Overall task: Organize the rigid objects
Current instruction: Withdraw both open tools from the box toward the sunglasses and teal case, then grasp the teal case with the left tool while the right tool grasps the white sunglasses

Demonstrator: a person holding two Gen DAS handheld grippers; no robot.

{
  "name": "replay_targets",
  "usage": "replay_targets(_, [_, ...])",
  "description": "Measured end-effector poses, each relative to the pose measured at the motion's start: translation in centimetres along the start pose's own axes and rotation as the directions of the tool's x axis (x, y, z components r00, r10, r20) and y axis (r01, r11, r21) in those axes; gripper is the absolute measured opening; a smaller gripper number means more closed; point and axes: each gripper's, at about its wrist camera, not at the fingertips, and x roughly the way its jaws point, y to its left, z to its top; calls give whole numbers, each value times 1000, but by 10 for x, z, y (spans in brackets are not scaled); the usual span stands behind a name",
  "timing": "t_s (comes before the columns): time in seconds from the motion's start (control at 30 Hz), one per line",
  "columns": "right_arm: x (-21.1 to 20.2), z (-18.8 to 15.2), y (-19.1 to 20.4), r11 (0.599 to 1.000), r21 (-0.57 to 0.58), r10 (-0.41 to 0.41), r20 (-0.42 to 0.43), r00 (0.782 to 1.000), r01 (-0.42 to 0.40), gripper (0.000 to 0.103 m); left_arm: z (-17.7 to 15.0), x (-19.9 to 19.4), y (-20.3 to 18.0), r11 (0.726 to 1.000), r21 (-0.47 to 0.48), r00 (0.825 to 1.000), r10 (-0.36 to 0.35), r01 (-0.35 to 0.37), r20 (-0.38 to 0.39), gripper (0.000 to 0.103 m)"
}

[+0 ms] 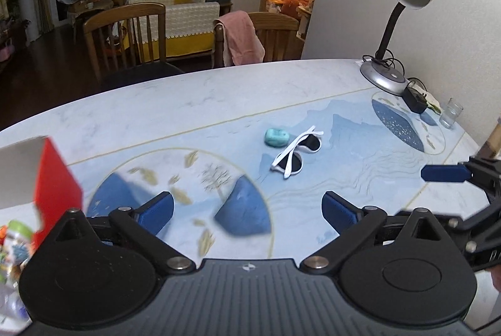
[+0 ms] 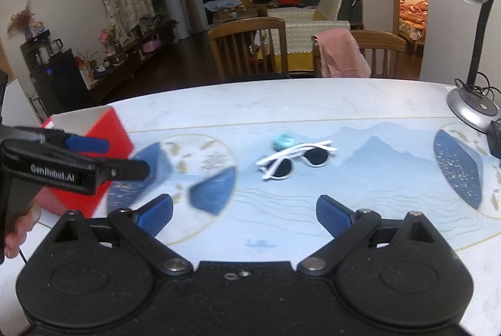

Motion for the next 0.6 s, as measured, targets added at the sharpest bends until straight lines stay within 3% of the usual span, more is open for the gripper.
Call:
replay_targets(0.27, [28, -2, -21, 997, -83, -11, -12, 1000, 10, 98, 34, 52, -15, 998, 42, 999, 36, -36, -5, 102])
replay_targets(0.6, [79, 2, -21, 983, -182, -11, -20, 1000, 7, 92, 64, 130, -21, 996, 86, 996, 28, -21, -80, 102])
